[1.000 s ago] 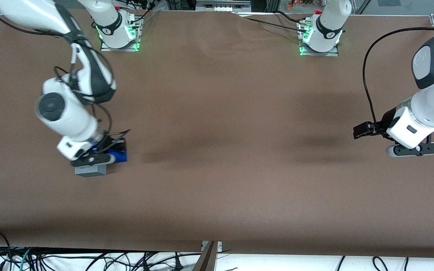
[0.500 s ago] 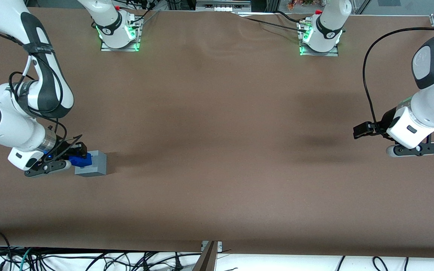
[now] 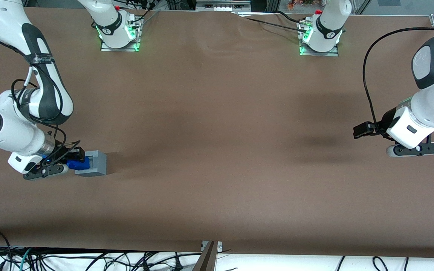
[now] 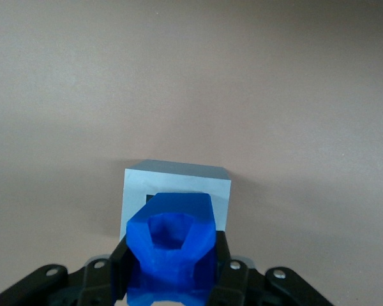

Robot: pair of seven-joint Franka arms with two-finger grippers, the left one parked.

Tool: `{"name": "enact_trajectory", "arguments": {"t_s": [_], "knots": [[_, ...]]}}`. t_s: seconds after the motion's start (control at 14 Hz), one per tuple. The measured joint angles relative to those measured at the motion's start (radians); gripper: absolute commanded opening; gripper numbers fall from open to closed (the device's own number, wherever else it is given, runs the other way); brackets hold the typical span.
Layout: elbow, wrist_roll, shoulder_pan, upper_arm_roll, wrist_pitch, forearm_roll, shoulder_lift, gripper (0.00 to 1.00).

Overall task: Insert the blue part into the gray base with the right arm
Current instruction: 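Lift the blue part and carry it over the gray base's opening, then lower the blue part into the gray base's square opening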

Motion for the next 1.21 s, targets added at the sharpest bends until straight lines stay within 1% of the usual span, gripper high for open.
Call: {"name": "enact_trajectory", "arguments": {"t_s": [0.21, 1.21], "knots": [[0.0, 0.024, 0.0, 0.0, 0.0, 0.018, 0.008, 0.34], [-0.01, 0.091, 0.0, 0.0, -0.002, 0.021, 0.001, 0.34]]}}
